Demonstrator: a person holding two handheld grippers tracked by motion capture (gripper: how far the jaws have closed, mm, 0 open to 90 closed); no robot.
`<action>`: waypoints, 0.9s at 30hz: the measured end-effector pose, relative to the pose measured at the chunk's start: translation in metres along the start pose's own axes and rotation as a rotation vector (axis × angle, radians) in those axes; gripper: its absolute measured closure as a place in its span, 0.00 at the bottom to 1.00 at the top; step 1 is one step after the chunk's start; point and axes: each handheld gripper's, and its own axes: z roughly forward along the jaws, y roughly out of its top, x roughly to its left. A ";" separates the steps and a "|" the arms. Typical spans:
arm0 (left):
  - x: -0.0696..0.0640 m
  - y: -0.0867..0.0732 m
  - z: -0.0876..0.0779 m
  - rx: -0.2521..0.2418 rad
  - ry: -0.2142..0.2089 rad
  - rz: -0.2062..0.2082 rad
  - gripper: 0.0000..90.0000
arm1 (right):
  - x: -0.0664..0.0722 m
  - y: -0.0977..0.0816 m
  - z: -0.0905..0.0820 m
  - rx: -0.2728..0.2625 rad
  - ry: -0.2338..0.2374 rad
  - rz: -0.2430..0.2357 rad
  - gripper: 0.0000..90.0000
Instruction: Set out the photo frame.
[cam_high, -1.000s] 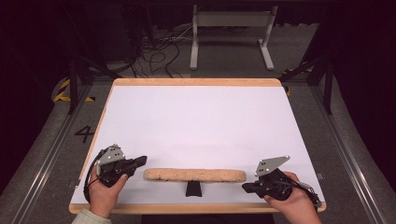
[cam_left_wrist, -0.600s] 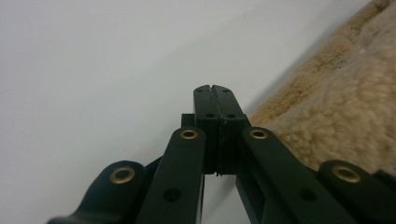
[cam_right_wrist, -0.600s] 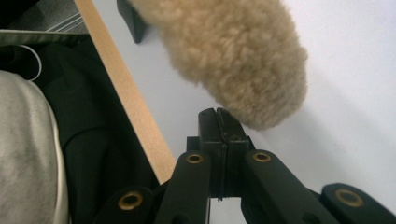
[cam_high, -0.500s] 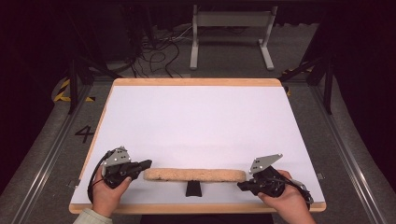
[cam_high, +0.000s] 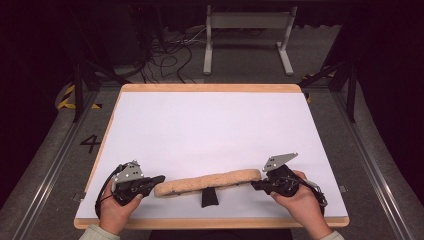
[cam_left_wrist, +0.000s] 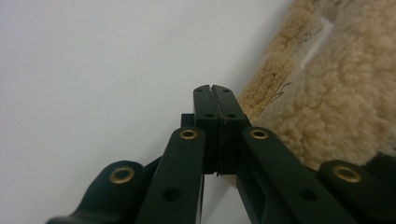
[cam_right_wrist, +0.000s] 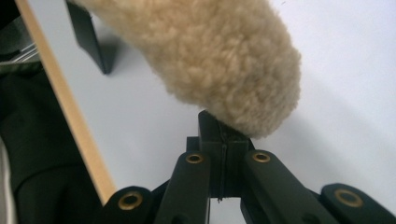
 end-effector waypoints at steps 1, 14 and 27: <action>0.000 0.000 0.000 0.003 -0.002 0.009 1.00 | -0.002 0.002 0.001 -0.002 -0.002 0.003 1.00; -0.008 0.001 0.004 0.018 -0.034 0.038 0.97 | -0.024 0.022 0.018 -0.035 -0.050 0.040 1.00; -0.014 -0.001 0.004 0.031 -0.048 0.043 0.96 | -0.041 0.046 0.036 -0.074 -0.075 0.064 1.00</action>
